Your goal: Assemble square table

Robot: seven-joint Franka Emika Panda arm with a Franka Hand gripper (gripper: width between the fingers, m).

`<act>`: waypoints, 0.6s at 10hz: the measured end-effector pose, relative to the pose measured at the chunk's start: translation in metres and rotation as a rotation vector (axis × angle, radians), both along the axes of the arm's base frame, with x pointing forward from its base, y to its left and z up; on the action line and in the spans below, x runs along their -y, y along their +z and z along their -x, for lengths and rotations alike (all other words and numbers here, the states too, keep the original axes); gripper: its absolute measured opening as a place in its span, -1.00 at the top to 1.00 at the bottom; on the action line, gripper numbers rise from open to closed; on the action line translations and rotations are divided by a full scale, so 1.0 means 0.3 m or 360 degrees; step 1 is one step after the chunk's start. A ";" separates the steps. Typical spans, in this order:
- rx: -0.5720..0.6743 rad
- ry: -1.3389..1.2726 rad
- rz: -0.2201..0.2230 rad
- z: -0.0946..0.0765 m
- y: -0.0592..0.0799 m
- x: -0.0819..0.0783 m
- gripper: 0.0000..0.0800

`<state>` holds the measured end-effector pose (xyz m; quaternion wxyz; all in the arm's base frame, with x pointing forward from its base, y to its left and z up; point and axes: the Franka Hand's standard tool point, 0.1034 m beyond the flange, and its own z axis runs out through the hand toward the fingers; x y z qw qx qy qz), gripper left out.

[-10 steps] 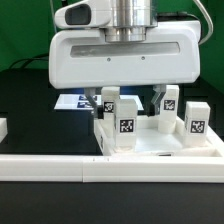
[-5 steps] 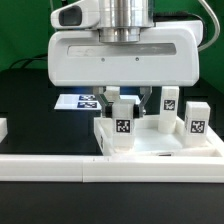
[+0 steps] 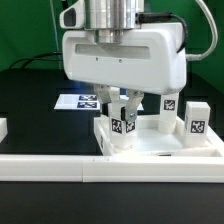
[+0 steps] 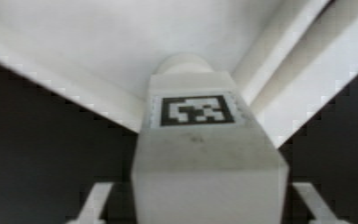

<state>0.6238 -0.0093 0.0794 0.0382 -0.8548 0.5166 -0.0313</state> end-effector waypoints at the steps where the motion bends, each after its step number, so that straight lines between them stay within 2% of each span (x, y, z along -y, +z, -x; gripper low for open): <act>1: -0.0019 -0.0234 -0.0042 0.005 -0.001 -0.001 0.27; 4: -0.0052 -0.0800 -0.0177 0.010 -0.002 -0.016 0.27; 6: -0.0052 -0.0791 -0.0177 0.011 -0.003 -0.015 0.27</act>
Offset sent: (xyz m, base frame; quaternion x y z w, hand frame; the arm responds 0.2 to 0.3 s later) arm 0.0180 0.0163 0.0077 0.0664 -0.0511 0.2330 0.9689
